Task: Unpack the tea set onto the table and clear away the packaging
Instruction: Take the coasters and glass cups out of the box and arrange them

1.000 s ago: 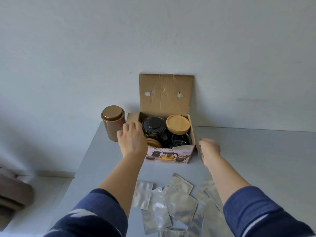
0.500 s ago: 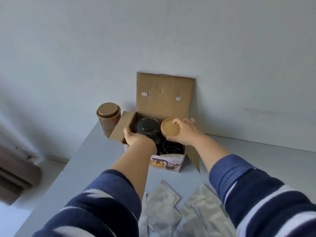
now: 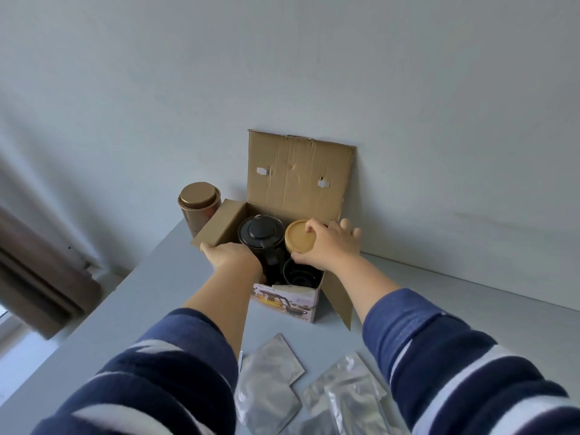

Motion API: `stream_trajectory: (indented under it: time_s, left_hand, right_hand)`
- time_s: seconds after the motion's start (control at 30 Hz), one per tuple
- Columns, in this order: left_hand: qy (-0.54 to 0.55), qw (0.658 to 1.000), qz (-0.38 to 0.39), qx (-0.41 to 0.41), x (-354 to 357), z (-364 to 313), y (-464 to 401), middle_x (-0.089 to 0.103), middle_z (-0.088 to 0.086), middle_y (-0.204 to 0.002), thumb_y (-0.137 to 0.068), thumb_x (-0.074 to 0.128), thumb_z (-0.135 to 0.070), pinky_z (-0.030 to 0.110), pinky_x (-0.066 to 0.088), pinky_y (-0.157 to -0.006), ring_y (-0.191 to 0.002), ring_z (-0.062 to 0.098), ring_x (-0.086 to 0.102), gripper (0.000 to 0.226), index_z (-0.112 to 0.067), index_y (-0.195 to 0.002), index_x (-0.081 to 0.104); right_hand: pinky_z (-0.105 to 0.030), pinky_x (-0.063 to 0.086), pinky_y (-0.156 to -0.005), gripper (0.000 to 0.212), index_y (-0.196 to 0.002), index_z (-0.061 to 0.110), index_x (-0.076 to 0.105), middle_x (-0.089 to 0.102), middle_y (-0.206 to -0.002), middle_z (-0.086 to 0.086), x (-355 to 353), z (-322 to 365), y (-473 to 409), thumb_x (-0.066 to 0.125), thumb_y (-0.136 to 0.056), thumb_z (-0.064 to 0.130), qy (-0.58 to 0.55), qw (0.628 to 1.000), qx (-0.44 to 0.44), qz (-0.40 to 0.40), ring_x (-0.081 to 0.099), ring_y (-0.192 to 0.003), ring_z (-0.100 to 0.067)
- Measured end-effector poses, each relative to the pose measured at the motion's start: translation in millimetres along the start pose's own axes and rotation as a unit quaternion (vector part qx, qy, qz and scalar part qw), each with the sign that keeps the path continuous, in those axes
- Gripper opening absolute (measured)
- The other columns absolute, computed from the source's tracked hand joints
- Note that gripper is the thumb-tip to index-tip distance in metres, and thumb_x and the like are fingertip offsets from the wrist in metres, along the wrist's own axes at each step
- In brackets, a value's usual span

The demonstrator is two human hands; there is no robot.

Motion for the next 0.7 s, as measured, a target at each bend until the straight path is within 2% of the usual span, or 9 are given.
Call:
stream_trajectory:
  time_s: [0.1, 0.23, 0.37, 0.43, 0.57, 0.7]
  left_hand:
    - [-0.009, 1.000, -0.002, 0.022, -2, 2, 3, 0.057, 0.000, -0.125, -0.083, 0.044, -0.062, 0.051, 0.020, -0.110, -0.126, 0.030, 0.043, 0.061, -0.024, -0.130, 0.053]
    - [0.026, 0.999, -0.007, 0.031, -8, 3, 11, 0.056, -0.002, -0.126, -0.082, 0.044, -0.070, 0.049, 0.017, -0.108, -0.127, 0.028, 0.041, 0.064, -0.025, -0.127, 0.052]
    - [0.047, 0.999, -0.016, 0.019, -4, 1, 7, 0.060, -0.002, -0.118, -0.090, 0.050, -0.046, 0.048, 0.016, -0.110, -0.122, 0.025, 0.046, 0.039, -0.023, -0.120, 0.059]
    - [0.041, 0.999, -0.012, 0.009, -4, -1, 3, 0.059, -0.001, -0.122, -0.090, 0.051, -0.039, 0.046, 0.015, -0.111, -0.124, 0.025, 0.045, 0.036, -0.023, -0.123, 0.058]
    - [0.012, 1.000, 0.016, 0.011, -5, -3, -3, 0.053, 0.000, -0.133, -0.090, 0.049, -0.043, 0.044, 0.016, -0.111, -0.132, 0.026, 0.038, 0.048, -0.025, -0.134, 0.049]
    - [0.041, 0.999, -0.001, 0.023, -10, 0, -1, 0.056, 0.001, -0.122, -0.089, 0.054, -0.045, 0.042, 0.024, -0.106, -0.120, 0.026, 0.046, 0.048, -0.023, -0.131, 0.051]
  right_hand:
    - [-0.042, 0.027, -0.091, 0.057, -0.111, 0.037, 0.043, 0.052, -0.129, -0.002, 0, 1, 1, 0.057, -0.066, 0.070, -0.011, 1.000, 0.000, -0.001, 0.033, -0.119, -0.028]
    - [-0.043, 0.027, -0.091, 0.057, -0.111, 0.037, 0.043, 0.052, -0.128, -0.001, 1, 1, 1, 0.056, -0.066, 0.070, -0.018, 1.000, 0.003, -0.002, 0.033, -0.118, -0.028]
    - [-0.043, 0.027, -0.091, 0.057, -0.111, 0.037, 0.044, 0.052, -0.127, -0.002, 4, 1, 2, 0.057, -0.066, 0.070, -0.022, 1.000, 0.008, -0.017, 0.034, -0.118, -0.028]
    - [-0.043, 0.027, -0.091, 0.056, -0.111, 0.038, 0.044, 0.053, -0.125, -0.002, 5, 2, 3, 0.057, -0.066, 0.070, -0.020, 0.999, 0.009, -0.028, 0.034, -0.117, -0.028]
    - [-0.042, 0.025, -0.088, 0.055, -0.110, 0.040, 0.046, 0.055, -0.121, 0.000, 5, 4, 2, 0.056, -0.065, 0.070, -0.024, 0.999, 0.017, -0.044, 0.034, -0.116, -0.026]
    - [-0.041, 0.024, -0.087, 0.054, -0.110, 0.041, 0.048, 0.055, -0.120, 0.000, 3, 6, 6, 0.058, -0.065, 0.069, -0.023, 0.998, 0.026, -0.055, 0.033, -0.115, -0.025]
Point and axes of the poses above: each hand's wrist, its own y-axis away from the middle knuckle, its own x-axis out of the palm, z = x × y, the point moved 2 cm from there along -y, towards the middle knuckle
